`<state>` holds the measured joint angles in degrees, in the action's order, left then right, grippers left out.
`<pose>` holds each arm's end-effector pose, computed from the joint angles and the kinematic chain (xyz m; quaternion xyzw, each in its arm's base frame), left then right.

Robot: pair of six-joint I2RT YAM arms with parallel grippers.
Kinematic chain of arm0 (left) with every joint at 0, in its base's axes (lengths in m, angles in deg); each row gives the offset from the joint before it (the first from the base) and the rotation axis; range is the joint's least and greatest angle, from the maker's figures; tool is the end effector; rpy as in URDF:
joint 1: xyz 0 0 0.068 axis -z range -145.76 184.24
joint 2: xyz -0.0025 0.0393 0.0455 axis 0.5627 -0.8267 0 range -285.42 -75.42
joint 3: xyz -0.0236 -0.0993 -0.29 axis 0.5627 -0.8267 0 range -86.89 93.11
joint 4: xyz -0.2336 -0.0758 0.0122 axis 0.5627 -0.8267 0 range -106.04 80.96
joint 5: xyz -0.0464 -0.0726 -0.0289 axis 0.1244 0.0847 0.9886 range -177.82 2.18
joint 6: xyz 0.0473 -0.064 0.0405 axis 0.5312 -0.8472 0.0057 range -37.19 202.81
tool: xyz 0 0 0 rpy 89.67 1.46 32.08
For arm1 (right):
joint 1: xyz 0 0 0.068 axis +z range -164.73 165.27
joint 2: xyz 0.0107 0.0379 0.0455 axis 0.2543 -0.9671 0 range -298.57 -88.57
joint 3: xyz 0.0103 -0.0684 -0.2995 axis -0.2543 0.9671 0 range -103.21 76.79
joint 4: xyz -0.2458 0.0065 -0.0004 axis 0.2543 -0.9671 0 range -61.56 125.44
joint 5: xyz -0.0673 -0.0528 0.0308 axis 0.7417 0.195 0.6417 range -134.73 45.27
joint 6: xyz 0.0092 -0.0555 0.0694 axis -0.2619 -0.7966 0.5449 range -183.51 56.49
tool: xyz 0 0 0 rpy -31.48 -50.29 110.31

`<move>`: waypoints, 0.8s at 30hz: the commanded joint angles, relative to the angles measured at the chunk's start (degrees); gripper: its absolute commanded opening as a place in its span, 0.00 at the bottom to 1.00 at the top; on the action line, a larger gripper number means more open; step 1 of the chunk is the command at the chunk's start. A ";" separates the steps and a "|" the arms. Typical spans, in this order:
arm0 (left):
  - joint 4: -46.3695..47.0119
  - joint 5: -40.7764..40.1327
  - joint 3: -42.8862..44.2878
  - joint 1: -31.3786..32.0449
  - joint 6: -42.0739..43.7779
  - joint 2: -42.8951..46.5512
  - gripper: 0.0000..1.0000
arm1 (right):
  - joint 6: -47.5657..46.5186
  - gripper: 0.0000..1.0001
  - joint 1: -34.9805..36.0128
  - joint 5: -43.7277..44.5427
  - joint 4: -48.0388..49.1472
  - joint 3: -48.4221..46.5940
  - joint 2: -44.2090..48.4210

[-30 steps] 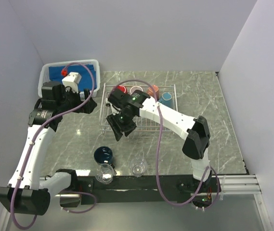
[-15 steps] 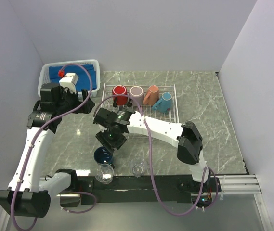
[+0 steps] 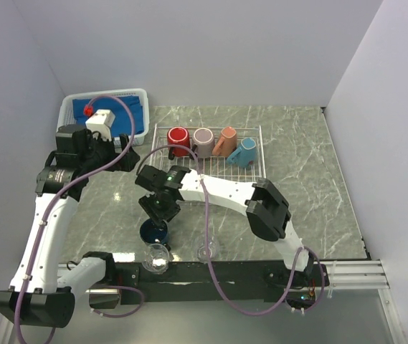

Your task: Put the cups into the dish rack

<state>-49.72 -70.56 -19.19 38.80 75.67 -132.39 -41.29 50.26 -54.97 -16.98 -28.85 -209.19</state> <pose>0.1972 -0.0394 0.3913 0.0558 0.8575 -0.1796 0.4789 0.1846 0.4293 0.2297 -0.3725 0.9031 0.1980 0.0809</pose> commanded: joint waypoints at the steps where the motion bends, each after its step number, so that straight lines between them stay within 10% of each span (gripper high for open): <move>1: -0.09 1.29 3.57 -0.25 0.72 -0.07 0.92 | 0.28 0.53 -0.30 1.27 3.38 0.44 -2.16; 8: -0.36 1.90 7.17 -0.25 0.11 -1.83 0.93 | 0.46 0.36 -0.30 1.01 6.28 5.53 -2.69; 12: -0.97 2.08 9.55 -0.25 -0.16 -2.35 0.93 | 0.28 0.00 -0.30 1.88 6.28 7.64 -0.85; 24: -3.60 5.58 21.76 -0.25 -0.86 -5.69 0.93 | 3.00 0.00 -3.19 12.50 -2.50 7.30 22.07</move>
<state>-52.72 -68.36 -3.34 38.80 75.63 -136.29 -40.37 49.73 -47.73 -16.15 -17.59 -201.25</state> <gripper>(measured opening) 0.930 0.177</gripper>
